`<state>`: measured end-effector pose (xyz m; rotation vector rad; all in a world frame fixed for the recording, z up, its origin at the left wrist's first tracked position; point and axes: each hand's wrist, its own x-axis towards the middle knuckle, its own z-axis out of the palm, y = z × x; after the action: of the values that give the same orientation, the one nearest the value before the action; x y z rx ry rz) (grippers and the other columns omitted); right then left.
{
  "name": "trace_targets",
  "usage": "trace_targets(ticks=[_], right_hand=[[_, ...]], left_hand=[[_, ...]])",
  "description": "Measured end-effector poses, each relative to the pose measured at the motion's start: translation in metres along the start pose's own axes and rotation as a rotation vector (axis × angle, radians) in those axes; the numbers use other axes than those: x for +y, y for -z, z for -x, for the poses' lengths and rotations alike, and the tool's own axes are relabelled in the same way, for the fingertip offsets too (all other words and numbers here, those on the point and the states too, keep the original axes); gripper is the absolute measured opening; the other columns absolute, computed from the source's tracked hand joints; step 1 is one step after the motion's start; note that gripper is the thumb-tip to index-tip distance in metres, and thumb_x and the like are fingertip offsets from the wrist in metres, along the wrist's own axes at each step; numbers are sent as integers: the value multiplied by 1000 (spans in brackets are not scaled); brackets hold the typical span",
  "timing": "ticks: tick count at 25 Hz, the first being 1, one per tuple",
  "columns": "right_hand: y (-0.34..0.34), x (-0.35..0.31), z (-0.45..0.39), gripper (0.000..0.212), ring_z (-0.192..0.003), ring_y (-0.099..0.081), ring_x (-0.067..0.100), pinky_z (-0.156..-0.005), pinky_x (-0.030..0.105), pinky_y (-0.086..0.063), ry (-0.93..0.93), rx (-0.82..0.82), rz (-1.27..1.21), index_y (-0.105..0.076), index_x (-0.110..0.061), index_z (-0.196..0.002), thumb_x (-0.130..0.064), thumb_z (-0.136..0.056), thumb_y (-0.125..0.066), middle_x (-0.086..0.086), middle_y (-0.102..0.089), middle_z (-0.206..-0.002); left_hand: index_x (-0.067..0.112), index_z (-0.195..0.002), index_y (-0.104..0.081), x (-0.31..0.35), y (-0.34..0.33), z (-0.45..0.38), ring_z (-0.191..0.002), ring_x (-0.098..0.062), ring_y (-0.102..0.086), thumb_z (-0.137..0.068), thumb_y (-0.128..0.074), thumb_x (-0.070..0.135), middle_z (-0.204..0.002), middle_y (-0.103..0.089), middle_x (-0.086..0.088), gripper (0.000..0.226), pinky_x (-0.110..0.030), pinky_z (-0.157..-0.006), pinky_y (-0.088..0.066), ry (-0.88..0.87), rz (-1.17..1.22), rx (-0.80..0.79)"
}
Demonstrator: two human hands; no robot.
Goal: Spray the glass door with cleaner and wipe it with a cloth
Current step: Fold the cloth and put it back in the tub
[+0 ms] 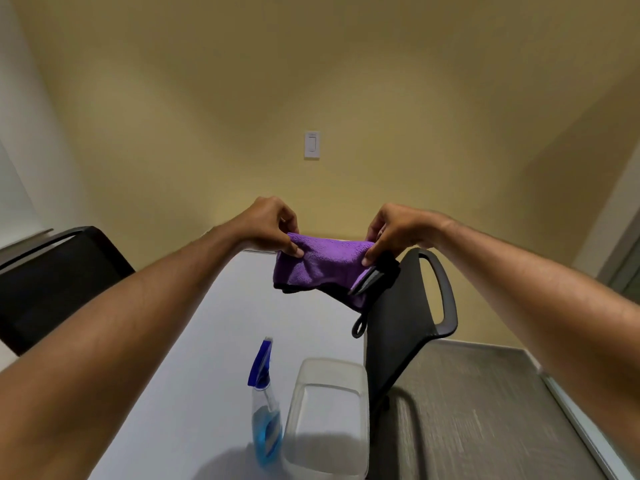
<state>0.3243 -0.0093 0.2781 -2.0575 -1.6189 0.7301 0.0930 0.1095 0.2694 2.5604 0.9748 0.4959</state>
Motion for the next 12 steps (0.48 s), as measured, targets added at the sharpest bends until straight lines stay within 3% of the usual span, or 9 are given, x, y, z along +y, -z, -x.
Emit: trace_targets(ticks=[5,9,12], right_hand=[[-18,19,-8,20,-52,-65,12,-49,19,-52,-91,-4,-53,-70,-8,-66,-5,-63,-90,2,-68,-56],[-37,45,-26,23,-50,-63,14,-46,20,-51,-136,-20,-123,-67,-7,-61,-2,-63,-89,4,-66,-53],[-56,70,-41,26,-50,-58,17,-47,23,-51,-166,3,-162,-64,-5,-58,-5,-63,-89,8,-61,-54]], left_hand=[[12,-70,-74,-9,-29,-9,-61,-15,-61,-62,-88,17,-69,-69,-5,18,-23,-59,-51,79,79,-45],[5,-70,-72,-12,-58,-15,-58,-16,-58,-63,-86,15,-67,-66,-8,18,-20,-51,-46,185,91,-80],[7,-61,-68,-13,-85,-22,-57,-17,-62,-64,-86,10,-66,-66,-9,19,-24,-53,-54,282,134,-101]])
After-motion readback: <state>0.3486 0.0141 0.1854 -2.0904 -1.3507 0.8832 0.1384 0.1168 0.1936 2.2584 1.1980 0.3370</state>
